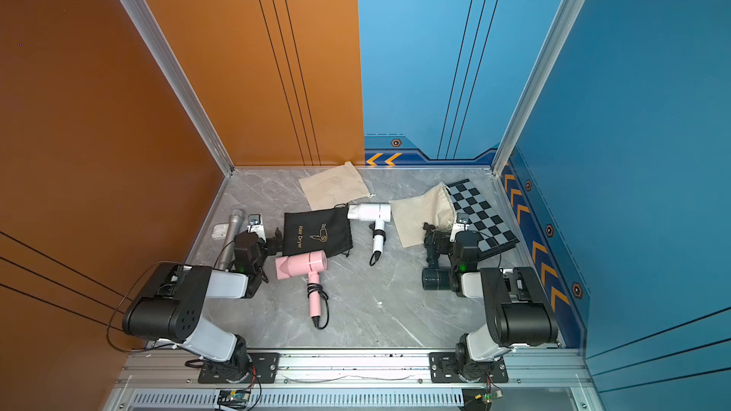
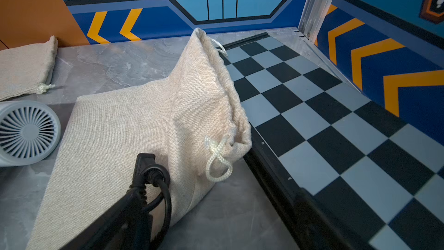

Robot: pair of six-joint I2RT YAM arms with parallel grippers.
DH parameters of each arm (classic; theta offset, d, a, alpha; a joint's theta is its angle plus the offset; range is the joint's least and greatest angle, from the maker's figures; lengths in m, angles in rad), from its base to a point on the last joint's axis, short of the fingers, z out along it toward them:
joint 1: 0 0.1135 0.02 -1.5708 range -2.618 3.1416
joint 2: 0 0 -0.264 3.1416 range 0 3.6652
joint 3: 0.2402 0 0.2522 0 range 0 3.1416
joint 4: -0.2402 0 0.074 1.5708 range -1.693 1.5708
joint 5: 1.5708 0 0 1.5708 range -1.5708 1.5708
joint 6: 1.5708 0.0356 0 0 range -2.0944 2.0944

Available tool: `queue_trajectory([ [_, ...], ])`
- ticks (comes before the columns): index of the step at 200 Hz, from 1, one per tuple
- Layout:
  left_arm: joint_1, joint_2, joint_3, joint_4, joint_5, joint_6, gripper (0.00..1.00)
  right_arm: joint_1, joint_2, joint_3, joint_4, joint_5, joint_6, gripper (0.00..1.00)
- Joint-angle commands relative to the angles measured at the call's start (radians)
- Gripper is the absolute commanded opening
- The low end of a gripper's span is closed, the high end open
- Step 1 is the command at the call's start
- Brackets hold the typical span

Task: Pack away hair dryers
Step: Pick up the hair dryer from the center of the board.

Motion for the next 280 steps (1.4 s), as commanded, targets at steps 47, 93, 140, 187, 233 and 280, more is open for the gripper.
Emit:
queue_trajectory([
  [47, 0.022, 0.001, 0.024, -0.014, 0.044, -0.011, 0.98, -0.003, 0.014, 0.020, 0.021, 0.017, -0.010, 1.00],
  [93, 0.033, 0.002, 0.032, -0.025, 0.070, -0.016, 0.98, -0.004, 0.014, 0.020, 0.020, 0.015, -0.010, 1.00],
  [140, 0.029, 0.002, 0.032, -0.027, 0.061, -0.016, 0.98, -0.004, 0.014, 0.020, 0.020, 0.014, -0.010, 1.00],
  [187, 0.028, 0.002, 0.033, -0.028, 0.061, -0.016, 0.98, -0.004, 0.014, 0.020, 0.019, 0.016, -0.011, 1.00],
  [233, 0.027, 0.002, 0.033, -0.028, 0.061, -0.016, 0.98, -0.003, 0.015, 0.019, 0.020, 0.016, -0.011, 1.00],
  [280, 0.018, -0.011, 0.036, -0.041, 0.061, 0.000, 0.98, 0.026, -0.005, 0.016, 0.015, 0.092, -0.020, 1.00],
])
